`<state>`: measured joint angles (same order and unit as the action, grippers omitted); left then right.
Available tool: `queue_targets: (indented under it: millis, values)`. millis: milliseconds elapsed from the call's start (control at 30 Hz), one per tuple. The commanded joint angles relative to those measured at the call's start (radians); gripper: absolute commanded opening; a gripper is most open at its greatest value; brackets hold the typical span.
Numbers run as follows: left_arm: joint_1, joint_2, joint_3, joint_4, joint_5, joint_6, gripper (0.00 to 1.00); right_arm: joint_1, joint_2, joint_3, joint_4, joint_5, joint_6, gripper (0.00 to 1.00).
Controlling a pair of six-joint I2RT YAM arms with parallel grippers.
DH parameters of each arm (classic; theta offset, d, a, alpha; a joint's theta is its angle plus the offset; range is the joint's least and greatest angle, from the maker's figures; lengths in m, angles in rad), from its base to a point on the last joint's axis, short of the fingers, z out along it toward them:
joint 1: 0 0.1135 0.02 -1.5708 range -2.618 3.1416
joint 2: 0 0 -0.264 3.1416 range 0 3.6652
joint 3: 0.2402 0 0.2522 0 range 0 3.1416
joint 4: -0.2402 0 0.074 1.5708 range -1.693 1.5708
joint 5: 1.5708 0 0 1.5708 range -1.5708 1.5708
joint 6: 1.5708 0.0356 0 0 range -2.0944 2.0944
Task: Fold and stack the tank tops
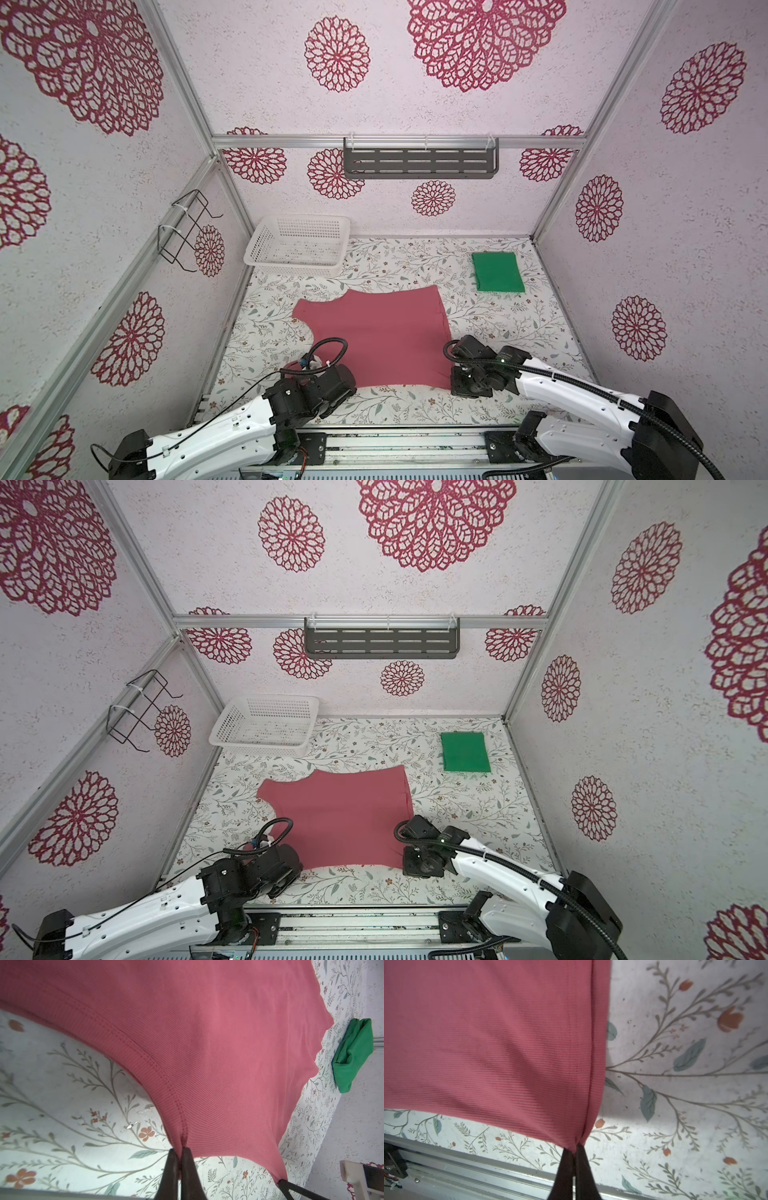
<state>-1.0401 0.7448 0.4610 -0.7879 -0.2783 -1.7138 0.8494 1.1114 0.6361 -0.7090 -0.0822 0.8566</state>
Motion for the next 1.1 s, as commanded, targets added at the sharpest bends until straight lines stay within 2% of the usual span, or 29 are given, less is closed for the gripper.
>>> queue_targets:
  millis: [0,233,567,800,1067]
  values:
    - [0.044,-0.016,0.038,-0.113,0.012,0.096,0.0,-0.027,0.024,0.066,-0.109,0.034,-0.082,0.0]
    - [0.196,0.011,0.102,-0.149,0.115,0.3,0.0,-0.113,0.094,0.174,-0.167,0.059,-0.21,0.0]
    - [0.37,0.169,0.175,-0.095,0.233,0.534,0.0,-0.218,0.226,0.316,-0.197,0.085,-0.355,0.0]
    - [0.498,0.342,0.239,-0.026,0.325,0.705,0.0,-0.276,0.322,0.392,-0.187,0.09,-0.429,0.0]
    - [0.6,0.569,0.359,-0.003,0.407,0.881,0.0,-0.335,0.442,0.474,-0.161,0.095,-0.495,0.0]
